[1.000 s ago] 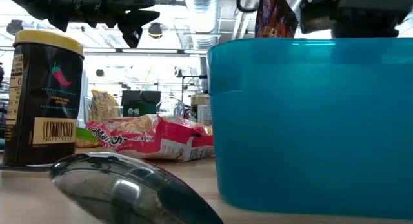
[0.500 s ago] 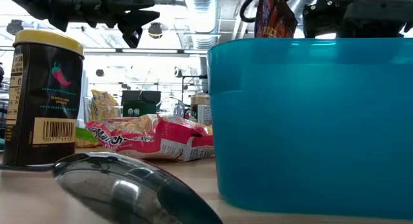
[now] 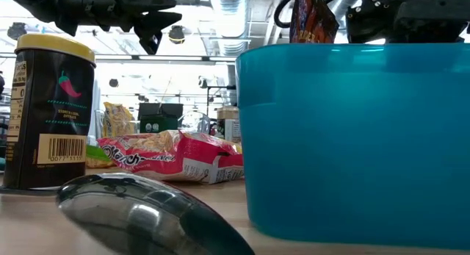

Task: Pick & Place Food Item
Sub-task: Put the black seasoning bottle into the blue bin

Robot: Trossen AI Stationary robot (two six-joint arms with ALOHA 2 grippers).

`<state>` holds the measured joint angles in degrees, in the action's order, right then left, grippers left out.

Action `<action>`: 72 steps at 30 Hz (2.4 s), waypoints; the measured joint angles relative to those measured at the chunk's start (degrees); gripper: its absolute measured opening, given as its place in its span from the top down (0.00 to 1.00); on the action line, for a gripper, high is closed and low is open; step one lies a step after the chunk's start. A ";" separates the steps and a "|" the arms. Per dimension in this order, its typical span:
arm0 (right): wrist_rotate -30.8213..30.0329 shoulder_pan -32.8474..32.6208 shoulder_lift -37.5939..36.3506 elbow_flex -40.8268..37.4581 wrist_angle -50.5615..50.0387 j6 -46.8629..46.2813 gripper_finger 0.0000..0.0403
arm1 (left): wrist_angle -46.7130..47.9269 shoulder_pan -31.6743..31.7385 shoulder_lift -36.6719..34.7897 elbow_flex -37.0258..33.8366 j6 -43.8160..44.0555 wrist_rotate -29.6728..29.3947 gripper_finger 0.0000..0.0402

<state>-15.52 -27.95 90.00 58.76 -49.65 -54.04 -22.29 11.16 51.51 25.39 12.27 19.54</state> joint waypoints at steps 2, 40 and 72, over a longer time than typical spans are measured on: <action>0.17 0.00 0.00 0.00 0.00 0.01 0.36 | -0.01 0.00 0.00 0.00 0.00 0.01 0.71; 0.46 0.00 -0.02 0.00 0.09 -1.04 0.51 | -0.01 0.00 0.00 -0.04 0.00 0.01 0.71; -7.51 5.52 0.00 20.32 -17.21 17.17 0.51 | -0.03 0.00 0.00 -0.04 0.00 0.00 0.71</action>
<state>-23.03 -22.43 90.00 79.08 -66.86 -36.87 -22.33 11.16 51.51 25.34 12.27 19.54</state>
